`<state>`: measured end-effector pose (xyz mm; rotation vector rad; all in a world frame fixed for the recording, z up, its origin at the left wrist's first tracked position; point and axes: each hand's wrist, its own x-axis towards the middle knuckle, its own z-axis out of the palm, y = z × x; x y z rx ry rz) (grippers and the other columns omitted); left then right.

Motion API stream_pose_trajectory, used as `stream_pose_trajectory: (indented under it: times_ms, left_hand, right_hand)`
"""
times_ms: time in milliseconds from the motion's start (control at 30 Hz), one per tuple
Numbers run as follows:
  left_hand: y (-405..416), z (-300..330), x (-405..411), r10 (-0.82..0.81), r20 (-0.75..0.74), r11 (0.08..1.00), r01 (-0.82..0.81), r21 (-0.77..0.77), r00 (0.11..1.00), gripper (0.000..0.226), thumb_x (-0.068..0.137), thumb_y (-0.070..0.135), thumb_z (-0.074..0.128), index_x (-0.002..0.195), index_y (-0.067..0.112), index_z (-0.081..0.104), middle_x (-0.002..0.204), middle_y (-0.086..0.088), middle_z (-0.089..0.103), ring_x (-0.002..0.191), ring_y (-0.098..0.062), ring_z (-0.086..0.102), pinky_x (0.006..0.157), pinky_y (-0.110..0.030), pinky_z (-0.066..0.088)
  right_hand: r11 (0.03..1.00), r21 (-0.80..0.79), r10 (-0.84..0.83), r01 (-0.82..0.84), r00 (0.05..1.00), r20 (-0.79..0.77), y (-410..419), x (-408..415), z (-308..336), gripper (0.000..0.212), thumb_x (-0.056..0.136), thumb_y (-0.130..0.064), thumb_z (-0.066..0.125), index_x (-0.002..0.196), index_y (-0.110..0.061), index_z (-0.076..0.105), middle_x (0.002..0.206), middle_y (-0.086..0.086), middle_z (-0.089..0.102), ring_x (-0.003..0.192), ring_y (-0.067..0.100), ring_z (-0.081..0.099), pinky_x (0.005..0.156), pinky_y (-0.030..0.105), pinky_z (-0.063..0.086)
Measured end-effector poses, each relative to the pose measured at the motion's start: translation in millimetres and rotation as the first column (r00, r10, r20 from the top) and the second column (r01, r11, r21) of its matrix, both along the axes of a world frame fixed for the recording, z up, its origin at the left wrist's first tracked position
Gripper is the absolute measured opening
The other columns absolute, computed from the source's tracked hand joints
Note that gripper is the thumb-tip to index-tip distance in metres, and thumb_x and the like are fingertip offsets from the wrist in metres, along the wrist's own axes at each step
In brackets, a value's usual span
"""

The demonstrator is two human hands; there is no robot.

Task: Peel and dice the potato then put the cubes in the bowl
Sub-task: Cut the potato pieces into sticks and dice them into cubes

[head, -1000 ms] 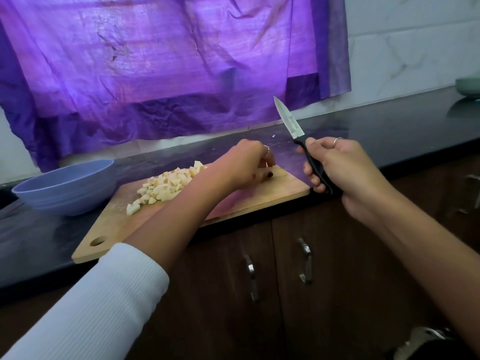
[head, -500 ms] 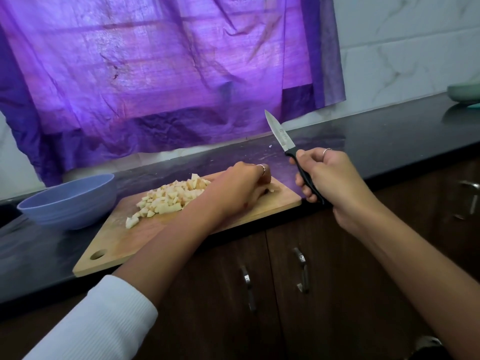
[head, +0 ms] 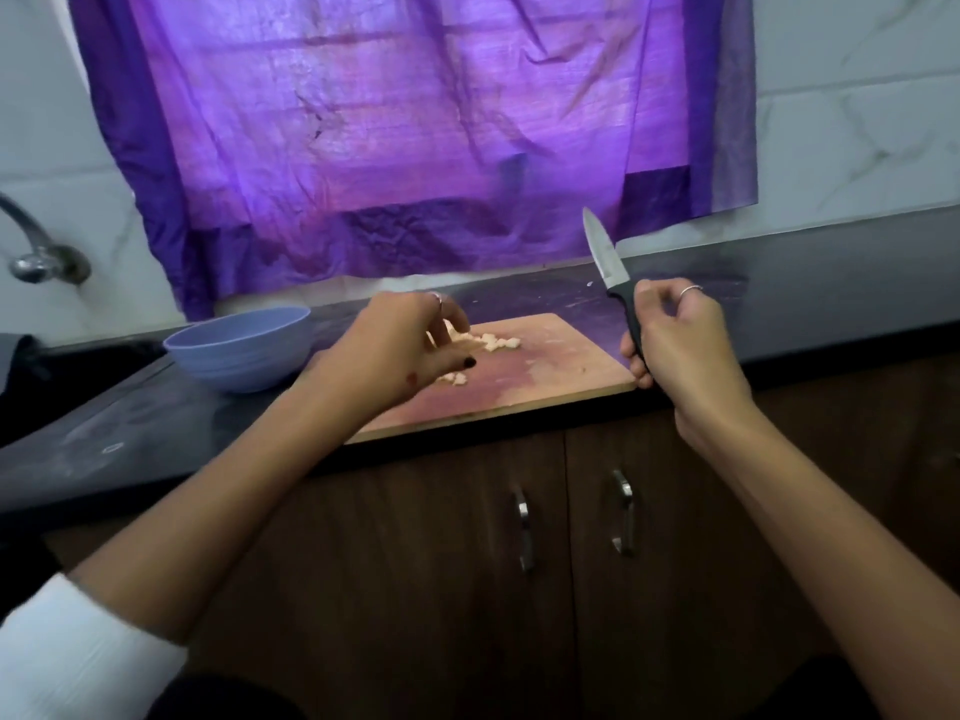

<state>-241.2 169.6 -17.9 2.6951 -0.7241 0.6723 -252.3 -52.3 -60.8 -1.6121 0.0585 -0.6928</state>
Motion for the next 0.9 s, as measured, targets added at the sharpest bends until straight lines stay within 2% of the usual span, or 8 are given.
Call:
stream_pose_trajectory:
  times_ms: [167,333,433,533,600,700,800,900]
  left_hand:
    - [-37,7,16,0.076,0.058,0.996,-0.078,0.042,0.995,0.017,0.088,0.022,0.063,0.098,0.010,0.068,0.094,-0.012,0.067,0.089,-0.030,0.062,0.077,-0.035,0.049]
    - [-86,-10,22,0.128,0.027,0.979,-0.130,0.158,0.991,0.021,0.089,-0.001,0.046,0.105,0.001,0.060,0.112,-0.020,0.057,0.102,-0.038,0.057,0.081,-0.042,0.046]
    - [-98,-19,28,0.114,-0.054,0.980,-0.104,0.169,0.992,0.018,0.095,0.013,0.051,0.100,0.000,0.062,0.111,-0.019,0.061,0.102,-0.034,0.059,0.075,-0.035,0.042]
    - [-96,-12,35,0.087,-0.228,0.987,-0.052,0.153,0.970,0.048,0.093,0.046,0.054,0.079,0.001,0.063,0.096,-0.016,0.067,0.095,-0.029,0.058,0.072,-0.031,0.038]
    - [-85,-5,41,0.037,-0.348,0.992,0.008,0.128,0.937,0.054,0.087,0.056,0.057,0.095,0.005,0.072,0.099,-0.009,0.069,0.093,-0.024,0.060,0.076,-0.030,0.045]
    - [-65,-4,43,-0.017,-0.401,0.983,0.088,0.159,0.916,0.053,0.085,0.052,0.063,0.124,0.016,0.064,0.122,0.002,0.065,0.108,-0.014,0.058,0.084,-0.021,0.040]
    - [-61,-18,43,-0.055,-0.365,0.994,0.087,0.073,0.929,0.058,0.085,0.049,0.064,0.134,0.018,0.055,0.127,0.004,0.061,0.113,-0.009,0.055,0.085,-0.016,0.036]
    - [-65,-31,40,0.017,-0.276,1.000,-0.009,0.030,0.961,0.063,0.085,0.055,0.059,0.136,0.020,0.052,0.131,0.001,0.059,0.122,-0.015,0.051,0.098,-0.024,0.041]
  right_hand:
    - [0.999,0.037,0.022,-0.022,1.000,-0.008,7,-18,5,0.011,0.098,-0.016,0.047,0.108,-0.019,0.048,0.064,0.002,0.055,0.046,0.010,0.044,0.043,0.024,0.036]
    - [0.991,-0.126,0.045,-0.050,0.998,-0.038,-8,-30,0,0.012,0.096,-0.013,0.050,0.099,-0.025,0.050,0.064,0.004,0.056,0.040,0.008,0.044,0.041,0.025,0.034]
    - [0.975,-0.216,0.031,-0.044,0.998,-0.063,-24,-32,7,0.012,0.096,-0.015,0.051,0.102,-0.025,0.052,0.062,0.003,0.056,0.040,0.010,0.044,0.043,0.026,0.034]
    - [0.966,-0.229,0.083,-0.118,0.984,-0.156,-34,-34,12,0.010,0.098,-0.015,0.050,0.101,-0.024,0.052,0.059,0.003,0.051,0.036,0.007,0.037,0.037,0.021,0.030]
    - [0.957,-0.233,0.111,-0.173,0.959,-0.260,-35,-32,11,0.005,0.099,-0.022,0.048,0.101,-0.023,0.052,0.057,0.003,0.046,0.034,0.007,0.031,0.035,0.017,0.025]
    - [0.951,-0.225,0.123,-0.210,0.930,-0.346,-31,-30,8,0.012,0.100,-0.033,0.043,0.098,-0.026,0.052,0.054,0.000,0.042,0.035,0.007,0.026,0.036,0.016,0.021]
    - [0.924,-0.316,0.102,-0.214,0.936,-0.336,-24,-25,6,0.013,0.100,-0.035,0.042,0.095,-0.030,0.052,0.049,-0.006,0.044,0.033,0.005,0.031,0.039,0.021,0.026]
    - [0.853,-0.470,0.087,-0.226,0.951,-0.298,-20,-20,2,0.012,0.099,-0.035,0.042,0.095,-0.032,0.053,0.051,-0.006,0.047,0.036,0.005,0.037,0.047,0.027,0.031]
